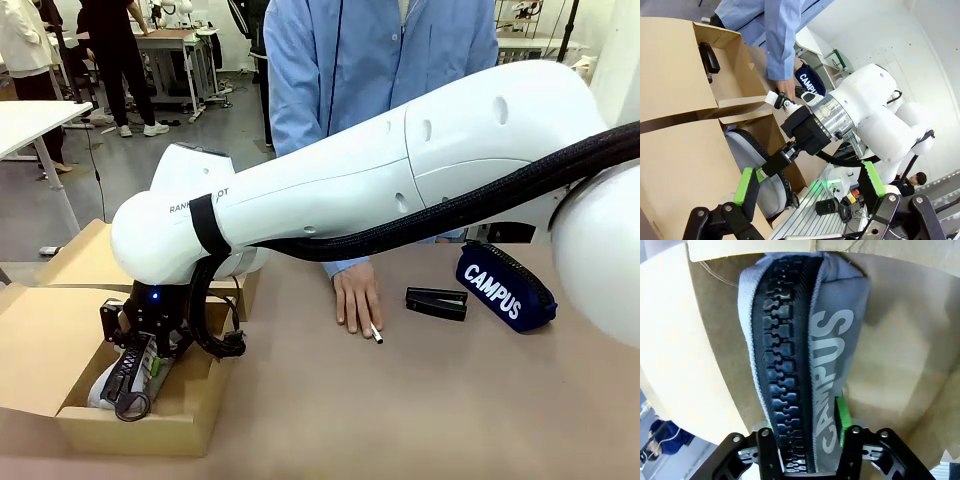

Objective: Place items inside the box.
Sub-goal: Pick up a Pencil pouch or Stapler and place it inside the Mailer Box closest to the robot.

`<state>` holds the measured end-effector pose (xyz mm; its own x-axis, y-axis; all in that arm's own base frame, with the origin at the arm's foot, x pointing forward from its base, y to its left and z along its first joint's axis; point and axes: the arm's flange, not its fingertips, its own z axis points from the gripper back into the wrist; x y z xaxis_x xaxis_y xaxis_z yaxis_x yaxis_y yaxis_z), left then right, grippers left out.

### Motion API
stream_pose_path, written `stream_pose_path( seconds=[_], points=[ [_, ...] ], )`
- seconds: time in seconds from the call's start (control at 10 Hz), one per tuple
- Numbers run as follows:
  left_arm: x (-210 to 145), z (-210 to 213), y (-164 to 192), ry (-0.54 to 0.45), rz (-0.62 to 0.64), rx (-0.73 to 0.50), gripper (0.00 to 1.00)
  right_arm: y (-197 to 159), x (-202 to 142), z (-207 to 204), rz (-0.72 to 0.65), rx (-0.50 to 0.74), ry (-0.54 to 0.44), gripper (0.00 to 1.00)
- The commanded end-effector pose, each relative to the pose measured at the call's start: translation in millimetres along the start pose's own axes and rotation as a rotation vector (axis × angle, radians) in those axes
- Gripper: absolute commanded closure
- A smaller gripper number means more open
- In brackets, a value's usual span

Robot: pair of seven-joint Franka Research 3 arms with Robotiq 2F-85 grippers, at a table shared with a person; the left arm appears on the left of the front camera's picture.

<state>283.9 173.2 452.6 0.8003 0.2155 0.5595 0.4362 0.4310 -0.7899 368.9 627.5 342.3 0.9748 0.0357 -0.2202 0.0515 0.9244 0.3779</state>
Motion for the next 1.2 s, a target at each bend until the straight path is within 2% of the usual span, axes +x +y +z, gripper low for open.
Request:
stream_pose_path(
  seconds=[0.0, 0.1, 0.4, 0.5, 0.6, 0.7, 0.8, 0.9, 1.0, 1.1],
  points=[
    [1, -1, -2, -0.017, -0.023, -0.017, 0.00, 4, 3, 3, 0.002, 0.008, 0.016, 0.10],
    [1, -1, -2, -0.017, -0.023, -0.017, 0.00, 4, 3, 3, 0.005, 0.013, 0.012, 0.01],
    [1, -1, -2, -0.017, -0.023, -0.017, 0.00, -3, 1, 17, 0.023, 0.044, 0.005, 0.00],
    [1, -1, -2, -0.017, -0.023, -0.017, 0.00, -10, -3, 33, 0.052, 0.085, 0.003, 0.00],
    [1, -1, -2, -0.017, -0.023, -0.017, 0.00, -28, -16, 67, 0.109, 0.177, -0.008, 0.00],
    [1, -1, -2, -0.017, -0.023, -0.017, 0.00, -41, -28, 90, 0.163, 0.243, 0.024, 0.00],
    [1, -1, -2, -0.017, -0.023, -0.017, 0.00, -68, -56, 126, 0.229, 0.299, 0.105, 0.00],
    [1, -1, -2, -0.017, -0.023, -0.017, 0.00, -99, -88, 153, 0.292, 0.295, 0.186, 0.00],
    [1, -1, -2, -0.017, -0.023, -0.017, 0.00, -139, -121, 175, 0.285, 0.304, 0.203, 0.00],
    [1, -1, -2, -0.017, -0.023, -0.017, 0.00, -188, -148, 193, 0.237, 0.379, 0.134, 0.00]
  ],
)
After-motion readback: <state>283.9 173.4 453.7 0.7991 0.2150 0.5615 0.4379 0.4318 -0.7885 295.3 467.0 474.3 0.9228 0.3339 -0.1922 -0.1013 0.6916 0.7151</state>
